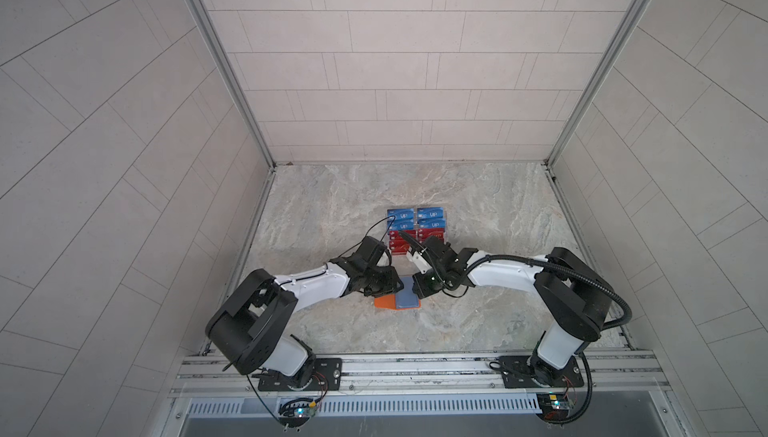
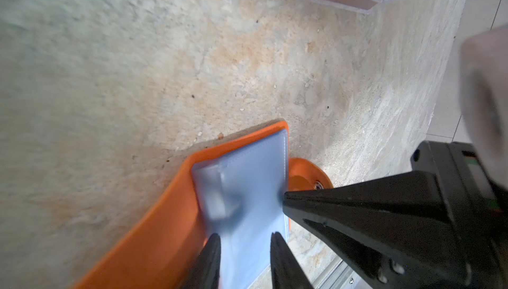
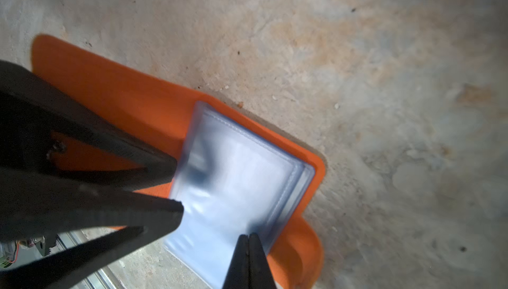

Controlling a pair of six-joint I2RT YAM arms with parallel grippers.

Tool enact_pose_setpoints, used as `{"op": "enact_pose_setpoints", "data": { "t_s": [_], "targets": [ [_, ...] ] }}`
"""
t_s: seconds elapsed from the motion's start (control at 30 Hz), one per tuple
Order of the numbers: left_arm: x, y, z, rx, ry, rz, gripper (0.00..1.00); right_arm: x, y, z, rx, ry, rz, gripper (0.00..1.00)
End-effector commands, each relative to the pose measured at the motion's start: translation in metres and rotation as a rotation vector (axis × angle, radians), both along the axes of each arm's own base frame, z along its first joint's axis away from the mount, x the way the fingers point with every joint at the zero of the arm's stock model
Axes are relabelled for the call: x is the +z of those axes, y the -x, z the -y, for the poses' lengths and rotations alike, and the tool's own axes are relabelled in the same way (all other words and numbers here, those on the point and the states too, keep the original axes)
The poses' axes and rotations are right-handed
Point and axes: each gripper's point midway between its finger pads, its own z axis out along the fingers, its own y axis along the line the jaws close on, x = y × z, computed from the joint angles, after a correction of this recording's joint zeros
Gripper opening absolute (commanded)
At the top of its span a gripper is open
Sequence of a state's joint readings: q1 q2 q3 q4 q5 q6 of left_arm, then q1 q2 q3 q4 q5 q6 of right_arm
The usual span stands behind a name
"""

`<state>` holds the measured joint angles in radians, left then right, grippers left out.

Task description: Put the credit cards into the card holder

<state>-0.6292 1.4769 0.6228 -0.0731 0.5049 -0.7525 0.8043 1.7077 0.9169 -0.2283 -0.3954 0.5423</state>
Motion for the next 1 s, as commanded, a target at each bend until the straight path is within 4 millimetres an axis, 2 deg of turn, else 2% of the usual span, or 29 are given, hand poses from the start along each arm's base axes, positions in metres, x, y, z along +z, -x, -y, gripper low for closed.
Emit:
{"op": "enact_pose_setpoints", "data": {
  "t_s": [0.0,0.6,0.97],
  "targets": [
    [-0.004,0.000,0.002,0.000,0.024,-0.006,0.35,-0.011,0.001,0.006,-0.007,0.037,0.002,0.05],
    [-0.020,0.006,0.003,0.014,0.053,-0.041,0.36,-0.021,0.004,0.010,-0.014,0.052,-0.014,0.04],
    [-0.017,0.005,0.008,0.110,0.191,-0.062,0.35,-0.022,0.004,0.009,-0.018,0.047,-0.016,0.03]
  ]
}}
